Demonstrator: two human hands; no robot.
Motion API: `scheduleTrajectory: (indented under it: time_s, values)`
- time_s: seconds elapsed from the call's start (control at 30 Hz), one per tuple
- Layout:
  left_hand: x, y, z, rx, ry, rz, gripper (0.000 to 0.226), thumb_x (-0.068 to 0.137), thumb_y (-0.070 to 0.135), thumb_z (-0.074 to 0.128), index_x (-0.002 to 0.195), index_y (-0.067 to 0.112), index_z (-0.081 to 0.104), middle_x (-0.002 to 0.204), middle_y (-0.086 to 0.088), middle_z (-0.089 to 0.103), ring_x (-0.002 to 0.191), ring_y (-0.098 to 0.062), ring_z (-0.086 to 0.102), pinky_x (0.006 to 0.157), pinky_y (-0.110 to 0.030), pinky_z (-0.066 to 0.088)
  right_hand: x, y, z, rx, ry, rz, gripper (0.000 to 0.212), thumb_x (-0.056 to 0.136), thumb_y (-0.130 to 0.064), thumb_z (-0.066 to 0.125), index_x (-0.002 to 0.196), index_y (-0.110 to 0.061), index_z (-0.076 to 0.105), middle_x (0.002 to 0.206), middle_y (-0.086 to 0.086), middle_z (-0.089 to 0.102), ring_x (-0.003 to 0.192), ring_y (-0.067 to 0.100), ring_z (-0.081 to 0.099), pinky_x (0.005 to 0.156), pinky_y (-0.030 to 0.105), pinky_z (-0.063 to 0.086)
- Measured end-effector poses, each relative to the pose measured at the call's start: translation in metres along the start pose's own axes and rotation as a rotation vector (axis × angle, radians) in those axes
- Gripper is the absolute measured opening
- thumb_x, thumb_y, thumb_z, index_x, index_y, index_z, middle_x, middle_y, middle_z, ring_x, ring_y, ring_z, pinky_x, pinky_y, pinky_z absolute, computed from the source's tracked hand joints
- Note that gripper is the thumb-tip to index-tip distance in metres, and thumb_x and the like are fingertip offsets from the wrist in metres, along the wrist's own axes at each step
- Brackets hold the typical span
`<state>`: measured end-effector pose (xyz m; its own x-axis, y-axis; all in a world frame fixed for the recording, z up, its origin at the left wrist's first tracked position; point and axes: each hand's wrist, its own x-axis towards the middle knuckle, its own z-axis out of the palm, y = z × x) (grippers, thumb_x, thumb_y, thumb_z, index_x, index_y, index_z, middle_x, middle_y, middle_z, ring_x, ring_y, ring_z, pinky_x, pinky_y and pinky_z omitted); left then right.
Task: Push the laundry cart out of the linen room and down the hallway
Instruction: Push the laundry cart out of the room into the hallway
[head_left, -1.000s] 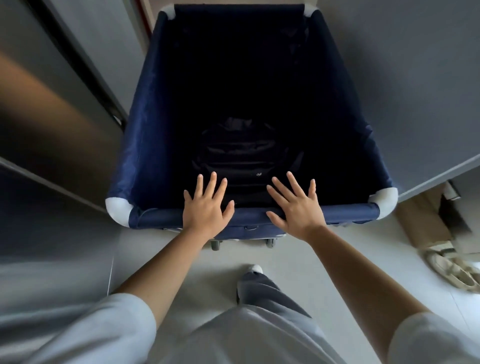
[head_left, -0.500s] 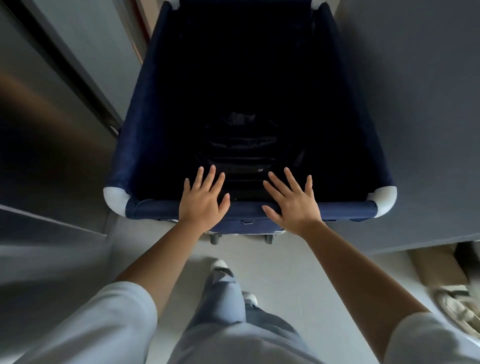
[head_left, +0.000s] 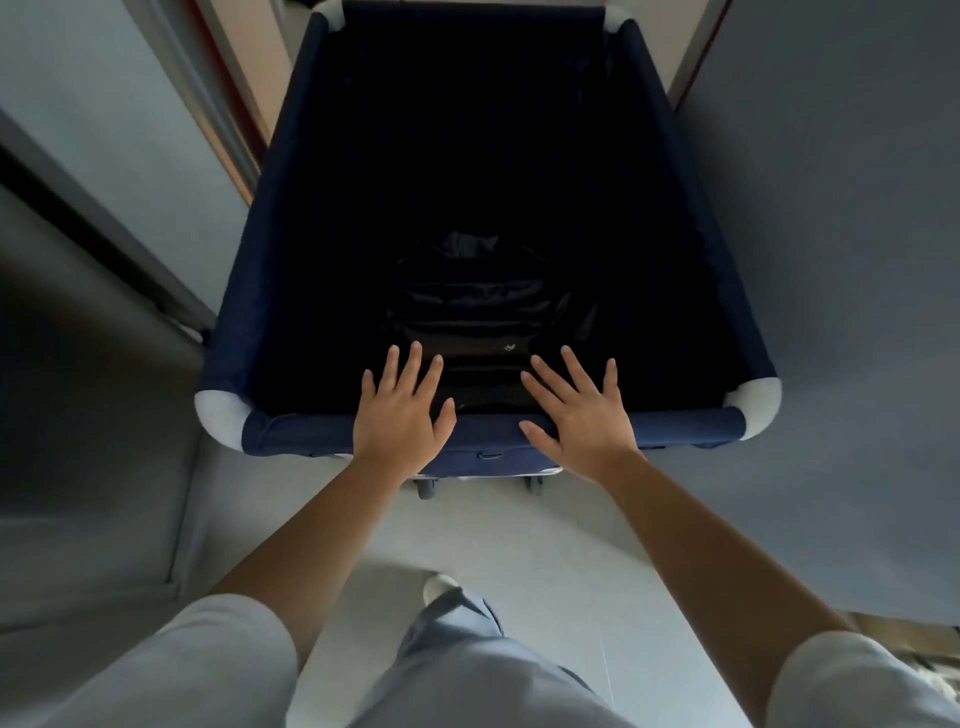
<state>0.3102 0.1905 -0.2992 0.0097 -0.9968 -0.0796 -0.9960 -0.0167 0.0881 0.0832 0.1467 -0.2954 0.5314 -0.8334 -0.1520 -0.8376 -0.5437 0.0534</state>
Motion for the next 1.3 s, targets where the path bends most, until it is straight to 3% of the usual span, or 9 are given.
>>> scheduleTrajectory:
  time_s: [0.1,0.23,0.37,1.07,1.3]
  values:
    - [0.041,-0.012,-0.004,0.02,-0.015,0.002,0.06,0.091,0.045,0.018,0.144,0.018,0.024,0.154,-0.01,0.019,0.141,-0.032,0.011,0.11,-0.053,0.015,0.039,0.011,-0.004,-0.005,0.005,0.005,0.075,0.082,-0.064,-0.001,0.147,-0.028,0.012,0.157,-0.006,0.009,0.144,0.026,-0.007,0.11,0.06,-0.005]
    - [0.093,-0.025,-0.008,0.029,-0.018,0.0,0.062,0.089,0.047,0.013,0.145,0.02,0.019,0.155,-0.008,0.015,0.142,-0.03,0.006,0.111,-0.051,0.012,0.086,0.024,-0.017,0.077,0.114,-0.019,0.069,0.087,-0.059,0.019,0.139,-0.019,0.04,0.148,0.003,0.038,0.14,0.035,0.021,0.106,0.068,0.012]
    - [0.149,-0.038,-0.012,0.017,-0.016,-0.001,0.067,0.085,0.049,0.007,0.146,0.021,0.014,0.155,-0.007,0.014,0.142,-0.03,0.005,0.111,-0.052,0.011,0.137,0.039,-0.026,0.074,0.158,-0.027,0.063,0.088,-0.054,0.028,0.131,-0.015,0.052,0.139,0.006,0.049,0.133,0.038,0.035,0.099,0.071,0.022]
    - [0.456,-0.096,-0.039,-0.005,0.003,0.009,0.069,0.085,0.051,0.004,0.146,0.021,0.014,0.155,-0.006,0.014,0.142,-0.03,0.005,0.11,-0.053,0.011,0.424,0.155,-0.059,0.081,0.229,-0.015,0.058,0.089,-0.052,0.031,0.13,-0.016,0.053,0.136,0.004,0.053,0.131,0.037,0.039,0.099,0.07,0.023]
    - [0.558,-0.11,-0.049,-0.026,-0.015,0.065,0.065,0.087,0.049,0.004,0.146,0.022,0.01,0.156,-0.006,0.01,0.142,-0.03,0.001,0.111,-0.053,0.01,0.518,0.19,-0.07,0.115,0.279,0.109,0.054,0.089,-0.049,0.036,0.127,-0.017,0.056,0.134,0.002,0.055,0.13,0.038,0.04,0.098,0.071,0.024]
